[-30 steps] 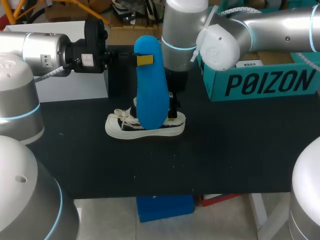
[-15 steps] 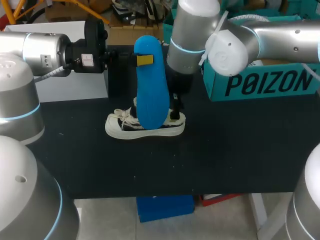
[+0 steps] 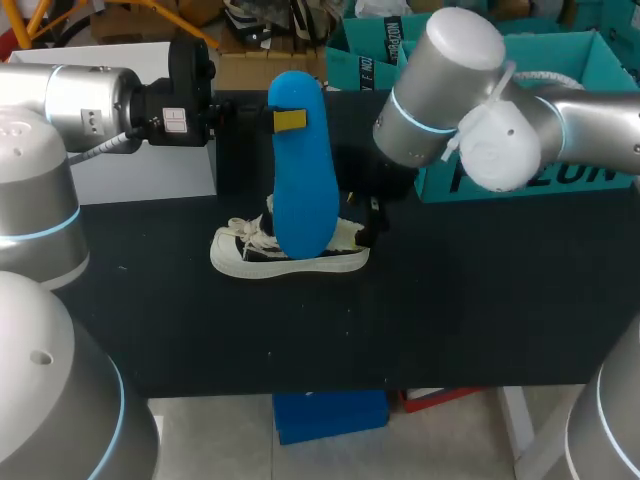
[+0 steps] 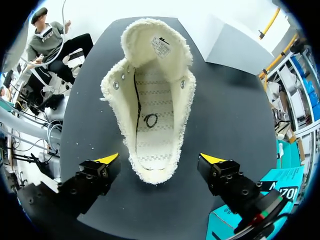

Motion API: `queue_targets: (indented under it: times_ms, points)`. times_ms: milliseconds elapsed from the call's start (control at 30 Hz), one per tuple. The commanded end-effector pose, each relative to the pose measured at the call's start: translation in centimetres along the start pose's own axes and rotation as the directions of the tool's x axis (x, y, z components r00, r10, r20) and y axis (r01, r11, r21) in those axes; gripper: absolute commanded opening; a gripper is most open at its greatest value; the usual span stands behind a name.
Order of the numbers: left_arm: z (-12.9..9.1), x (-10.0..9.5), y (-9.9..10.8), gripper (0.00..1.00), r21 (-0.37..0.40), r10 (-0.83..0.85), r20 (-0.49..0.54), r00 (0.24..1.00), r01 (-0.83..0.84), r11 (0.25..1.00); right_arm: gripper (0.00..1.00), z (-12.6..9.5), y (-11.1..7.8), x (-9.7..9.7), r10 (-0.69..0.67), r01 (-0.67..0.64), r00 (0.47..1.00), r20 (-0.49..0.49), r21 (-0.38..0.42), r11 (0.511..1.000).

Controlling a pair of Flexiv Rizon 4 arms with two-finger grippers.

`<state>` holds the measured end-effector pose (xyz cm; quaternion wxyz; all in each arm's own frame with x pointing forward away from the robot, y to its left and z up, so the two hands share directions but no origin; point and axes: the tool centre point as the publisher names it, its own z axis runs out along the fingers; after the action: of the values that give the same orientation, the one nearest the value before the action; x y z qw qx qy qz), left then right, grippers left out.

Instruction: Take the shoe out of the shoebox, open the shoe tongue, remove and reinsert the insole, then place the shoe into the shoebox

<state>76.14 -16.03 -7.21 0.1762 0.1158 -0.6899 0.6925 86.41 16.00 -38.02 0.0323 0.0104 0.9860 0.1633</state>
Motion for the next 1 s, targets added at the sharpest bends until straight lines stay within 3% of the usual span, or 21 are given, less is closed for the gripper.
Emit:
queue_targets:
  times_ms: [33, 400, 1000]
  points:
    - [0.1, 0.1, 0.0, 0.0, -0.001, 0.0, 0.006, 1.0, 0.0, 1.0, 1.0, 0.8, -1.0, 0.5, 0.005, -0.002, 1.0, 0.023, -0.147, 0.989]
    - [0.1, 0.1, 0.0, 0.0, -0.001, 0.0, 0.006, 1.0, 0.0, 1.0, 1.0, 1.7, -2.3, 0.3, 0.015, 0.001, 0.999, 0.05, -0.317, 0.948]
    - [0.1, 0.1, 0.0, 0.0, -0.001, 0.0, 0.006, 1.0, 0.0, 1.0, 1.0, 3.4, -3.1, -0.1, 0.022, -0.012, 1.0, 0.018, -0.416, 0.909]
